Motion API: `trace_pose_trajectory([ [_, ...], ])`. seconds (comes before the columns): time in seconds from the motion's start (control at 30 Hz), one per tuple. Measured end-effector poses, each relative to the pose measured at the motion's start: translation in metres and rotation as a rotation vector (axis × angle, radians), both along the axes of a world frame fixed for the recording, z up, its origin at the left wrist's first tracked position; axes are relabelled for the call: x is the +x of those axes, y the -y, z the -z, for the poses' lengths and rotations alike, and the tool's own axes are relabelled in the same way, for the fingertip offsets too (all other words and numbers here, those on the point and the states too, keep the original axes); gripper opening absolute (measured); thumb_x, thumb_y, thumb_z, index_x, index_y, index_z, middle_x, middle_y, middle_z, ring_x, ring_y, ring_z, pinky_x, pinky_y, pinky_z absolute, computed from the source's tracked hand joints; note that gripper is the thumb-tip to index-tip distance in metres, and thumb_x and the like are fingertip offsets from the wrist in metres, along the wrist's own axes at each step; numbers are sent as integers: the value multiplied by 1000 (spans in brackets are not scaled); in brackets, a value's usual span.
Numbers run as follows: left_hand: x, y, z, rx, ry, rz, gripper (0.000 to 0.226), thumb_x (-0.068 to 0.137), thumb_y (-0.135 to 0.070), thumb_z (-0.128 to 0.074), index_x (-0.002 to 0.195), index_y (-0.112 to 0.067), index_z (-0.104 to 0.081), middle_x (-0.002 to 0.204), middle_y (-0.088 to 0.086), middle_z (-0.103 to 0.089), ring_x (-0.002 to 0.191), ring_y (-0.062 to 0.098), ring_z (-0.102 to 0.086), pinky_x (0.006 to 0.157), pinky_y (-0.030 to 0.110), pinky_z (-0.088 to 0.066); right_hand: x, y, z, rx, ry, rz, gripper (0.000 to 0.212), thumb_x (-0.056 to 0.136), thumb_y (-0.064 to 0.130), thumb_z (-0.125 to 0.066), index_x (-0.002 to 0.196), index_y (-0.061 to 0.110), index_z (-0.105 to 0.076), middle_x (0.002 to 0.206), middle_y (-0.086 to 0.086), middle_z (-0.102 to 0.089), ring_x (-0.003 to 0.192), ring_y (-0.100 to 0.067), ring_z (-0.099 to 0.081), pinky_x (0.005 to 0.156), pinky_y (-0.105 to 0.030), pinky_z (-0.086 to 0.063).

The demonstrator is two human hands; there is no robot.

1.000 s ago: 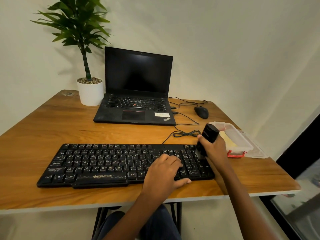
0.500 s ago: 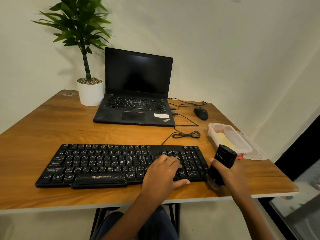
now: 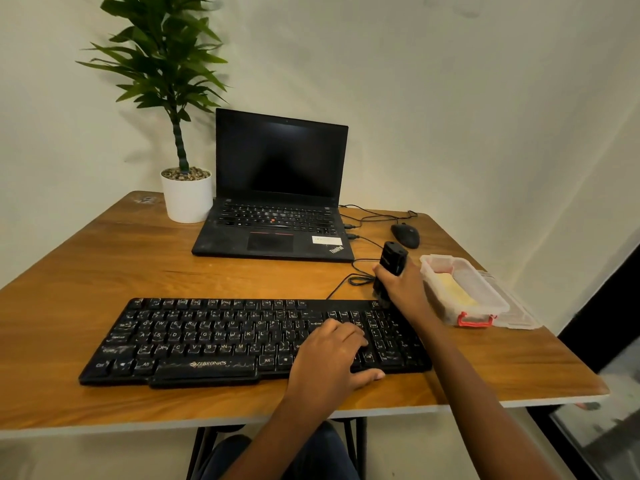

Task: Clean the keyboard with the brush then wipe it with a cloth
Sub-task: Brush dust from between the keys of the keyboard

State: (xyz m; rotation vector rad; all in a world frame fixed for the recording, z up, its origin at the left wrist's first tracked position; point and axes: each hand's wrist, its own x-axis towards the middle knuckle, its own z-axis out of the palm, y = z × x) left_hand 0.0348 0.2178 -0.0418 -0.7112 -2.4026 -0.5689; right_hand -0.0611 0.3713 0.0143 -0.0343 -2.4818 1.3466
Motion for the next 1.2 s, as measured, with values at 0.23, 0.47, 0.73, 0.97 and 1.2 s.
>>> trace_pose_trajectory([
  [0.23, -1, 0, 1, -6, 5, -2, 53, 74, -69, -35, 86, -31, -70, 91, -19, -65, 84, 2, -59, 70, 15, -52, 5, -4, -1, -20, -1, 4, 19, 85, 26, -62, 97, 26, -47, 85, 6, -58, 80, -13, -58, 67, -25, -46],
  [0.47, 0, 0, 1, -5, 1, -10, 54, 74, -69, -34, 86, -32, -70, 91, -20, -65, 83, 1, -59, 68, 16, -52, 8, 2, 0, -103, 58, -150, 15, 85, 32, -62, 95, 23, -56, 88, 0, -66, 82, -14, -64, 74, -29, -51],
  [0.73, 0, -1, 1, -21, 4, -21, 55, 73, -71, -32, 85, -33, -70, 89, -21, -65, 82, 0, -59, 67, 14, -50, 1, 2, -5, -25, 50, -174, 12, 83, 33, -64, 84, 24, -55, 83, -2, -67, 77, -16, -65, 71, -31, -52],
  [0.97, -1, -1, 2, -10, 3, -19, 55, 73, -70, -33, 86, -32, -70, 89, -20, -65, 81, 1, -59, 67, 14, -50, -7, -14, -19, 21, 192, -316, 27, 82, 27, -66, 104, 18, -53, 102, -7, -65, 97, -22, -61, 79, -31, -50],
  [1.2, 0, -1, 2, -3, 6, -11, 55, 73, -69, -34, 87, -31, -71, 91, -19, -66, 82, 2, -60, 67, 16, -52, -5, -4, -31, 122, 323, -483, 30, 82, 25, -67, 109, 18, -54, 100, 1, -64, 94, -10, -59, 77, -22, -47],
])
